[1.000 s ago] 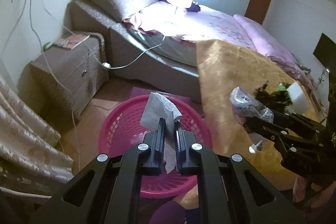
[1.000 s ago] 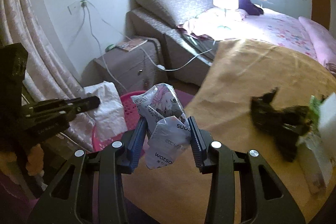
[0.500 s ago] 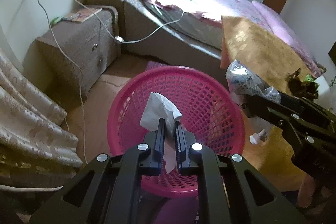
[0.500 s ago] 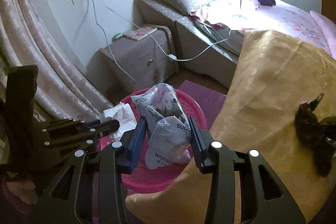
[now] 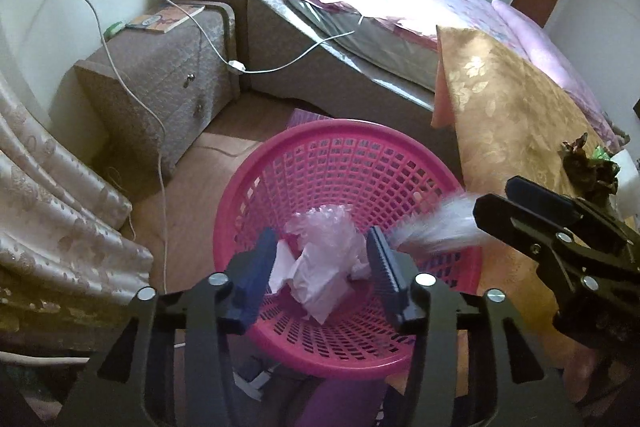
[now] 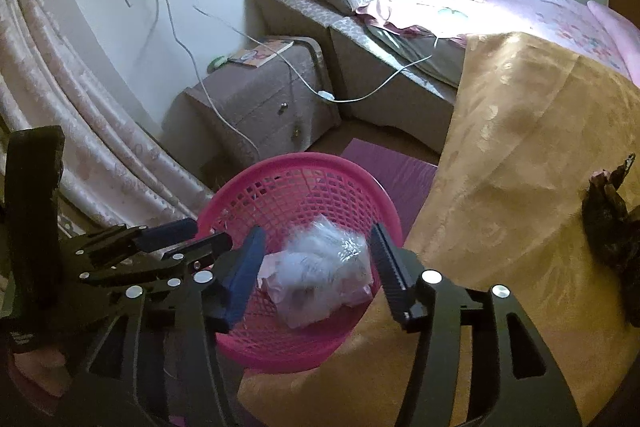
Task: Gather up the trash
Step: 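Move both empty tools away from the basket toward the bed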
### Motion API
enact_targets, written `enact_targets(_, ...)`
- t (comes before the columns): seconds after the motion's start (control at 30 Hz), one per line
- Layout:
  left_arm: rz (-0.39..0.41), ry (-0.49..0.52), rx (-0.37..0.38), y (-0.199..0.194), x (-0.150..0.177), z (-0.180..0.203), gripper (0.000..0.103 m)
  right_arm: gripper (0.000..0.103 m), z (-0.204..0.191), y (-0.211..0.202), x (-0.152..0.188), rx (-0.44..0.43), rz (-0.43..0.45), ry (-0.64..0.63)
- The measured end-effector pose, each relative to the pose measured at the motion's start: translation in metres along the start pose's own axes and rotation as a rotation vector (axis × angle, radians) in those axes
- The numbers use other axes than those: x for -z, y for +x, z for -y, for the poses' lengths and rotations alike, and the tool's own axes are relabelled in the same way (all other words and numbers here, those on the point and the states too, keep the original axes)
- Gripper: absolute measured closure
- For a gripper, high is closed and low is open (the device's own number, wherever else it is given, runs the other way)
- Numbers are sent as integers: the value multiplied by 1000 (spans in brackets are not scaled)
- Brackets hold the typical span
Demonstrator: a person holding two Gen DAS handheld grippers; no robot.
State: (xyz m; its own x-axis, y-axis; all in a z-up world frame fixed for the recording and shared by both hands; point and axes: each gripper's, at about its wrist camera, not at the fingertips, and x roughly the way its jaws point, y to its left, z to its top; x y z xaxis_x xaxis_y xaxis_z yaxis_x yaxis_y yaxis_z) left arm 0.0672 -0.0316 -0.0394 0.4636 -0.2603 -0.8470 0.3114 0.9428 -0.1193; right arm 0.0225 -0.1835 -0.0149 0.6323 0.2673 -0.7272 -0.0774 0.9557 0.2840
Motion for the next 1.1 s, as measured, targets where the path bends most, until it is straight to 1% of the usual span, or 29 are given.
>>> enact_targets(0.27,14,-10,-14,-4,-1,-3,53,44,8,-10,5,1,18,22)
enact_targets(0.43,46,14,-39,-9,-2,4,49,44,13,-23,11,11,38,28)
enact_targets(0.57,77,39,-44,-16,-2,11,46,44,15,-35,16,26,59,27)
enact_targets(0.73,105,63,-29,-23,-2,21,43,44,21,-51,23,57,88,25)
enact_targets(0.9,132,87,0,-31,0,33,40,44,35,-72,35,92,123,49)
enact_targets(1.1,154,132,37,-38,4,55,40,43,62,-101,55,177,162,80)
